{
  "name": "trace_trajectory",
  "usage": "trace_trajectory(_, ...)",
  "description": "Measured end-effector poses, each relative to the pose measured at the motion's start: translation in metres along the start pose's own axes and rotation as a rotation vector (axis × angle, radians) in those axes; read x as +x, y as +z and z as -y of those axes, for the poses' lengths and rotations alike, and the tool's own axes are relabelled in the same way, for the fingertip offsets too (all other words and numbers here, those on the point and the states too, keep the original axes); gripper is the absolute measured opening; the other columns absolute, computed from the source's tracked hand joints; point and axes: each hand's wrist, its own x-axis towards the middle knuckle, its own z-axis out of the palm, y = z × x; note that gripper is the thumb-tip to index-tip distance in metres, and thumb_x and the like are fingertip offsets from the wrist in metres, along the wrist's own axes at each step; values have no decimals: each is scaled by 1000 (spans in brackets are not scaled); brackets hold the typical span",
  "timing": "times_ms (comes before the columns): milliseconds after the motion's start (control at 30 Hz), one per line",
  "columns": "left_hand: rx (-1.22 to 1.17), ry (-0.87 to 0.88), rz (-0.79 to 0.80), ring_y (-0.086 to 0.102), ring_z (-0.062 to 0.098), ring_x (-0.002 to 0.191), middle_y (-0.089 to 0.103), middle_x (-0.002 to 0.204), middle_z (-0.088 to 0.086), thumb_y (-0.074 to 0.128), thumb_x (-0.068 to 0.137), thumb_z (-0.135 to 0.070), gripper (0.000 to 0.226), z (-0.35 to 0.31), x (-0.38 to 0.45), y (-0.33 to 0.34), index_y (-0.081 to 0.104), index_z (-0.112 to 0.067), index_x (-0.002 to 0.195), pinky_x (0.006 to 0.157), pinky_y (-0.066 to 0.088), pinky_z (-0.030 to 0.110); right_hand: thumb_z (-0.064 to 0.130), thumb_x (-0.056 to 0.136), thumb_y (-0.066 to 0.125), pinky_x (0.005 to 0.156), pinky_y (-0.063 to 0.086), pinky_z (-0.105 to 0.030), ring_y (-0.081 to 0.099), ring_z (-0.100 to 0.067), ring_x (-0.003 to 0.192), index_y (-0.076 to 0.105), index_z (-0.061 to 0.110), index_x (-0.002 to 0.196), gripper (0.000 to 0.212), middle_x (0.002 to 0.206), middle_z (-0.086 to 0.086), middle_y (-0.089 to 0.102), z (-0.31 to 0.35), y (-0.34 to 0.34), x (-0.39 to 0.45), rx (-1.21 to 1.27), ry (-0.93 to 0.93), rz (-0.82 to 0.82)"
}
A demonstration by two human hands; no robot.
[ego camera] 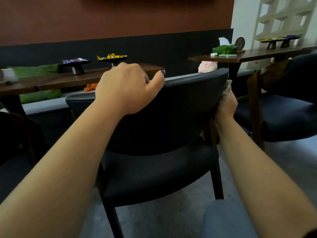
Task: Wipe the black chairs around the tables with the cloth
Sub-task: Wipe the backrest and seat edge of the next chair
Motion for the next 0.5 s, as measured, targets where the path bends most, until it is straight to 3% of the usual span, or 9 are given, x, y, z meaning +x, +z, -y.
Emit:
trace_trajectory(100, 16, -7, -35, 42, 19, 44, 38, 42, 1, 34, 95, -55, 67, -2, 1, 1, 49, -13, 44, 47, 21, 24, 18, 95, 42, 95, 49, -35, 62, -17, 99, 68, 12, 114, 33, 109, -8, 69, -5, 3, -24, -7, -56, -141)
trace_trajectory(167, 21, -1, -41, 41, 20, 42, 37, 42, 0, 34, 94, -54, 66, -3, 0, 2, 48, -13, 43, 46, 21, 24, 15, 97, 39, 87, 46, -18, 58, -14, 98, 64, 8, 122, 36, 116, -9, 66, -14, 8, -57, 38, -109, -221)
trace_trajectory(233, 22, 1, -37, 41, 19, 42, 37, 42, 0, 33, 93, -56, 66, -4, -1, 2, 48, -14, 44, 45, 21, 23, 11, 98, 35, 80, 40, 0, 55, -9, 108, 52, 10, 136, 41, 128, -4, 59, -31, 15, -100, 101, -140, -258)
trace_trajectory(300, 20, -8, -35, 42, 20, 42, 37, 42, 0, 30, 90, -58, 66, -6, -1, 2, 48, -15, 44, 46, 20, 24, 6, 97, 35, 86, 32, 6, 42, 3, 121, 31, 16, 148, 52, 147, 2, 41, -50, 26, -146, 148, -134, -243)
trace_trajectory(367, 18, -15, -42, 40, 21, 40, 35, 40, -1, 29, 89, -58, 65, -6, -2, 2, 45, -15, 42, 46, 20, 24, -2, 93, 37, 95, 24, 5, 26, 9, 129, 10, 19, 153, 68, 158, 0, 18, -68, 44, -190, 113, -134, -206)
trace_trajectory(433, 17, -22, -45, 38, 20, 38, 33, 39, -2, 30, 89, -57, 65, -5, -3, 1, 42, -14, 42, 45, 19, 24, -10, 86, 38, 106, 12, 0, 4, 4, 139, -9, 14, 151, 83, 160, -6, -8, -81, 63, -228, -12, -183, -131)
trace_trajectory(500, 1, -21, -36, 35, 18, 36, 31, 38, -3, 31, 91, -57, 65, -4, -4, 0, 41, -15, 42, 44, 19, 23, -12, 84, 40, 117, 5, -16, -10, -10, 146, -20, 12, 146, 90, 157, -7, -24, -95, 67, -255, -136, -294, -11)
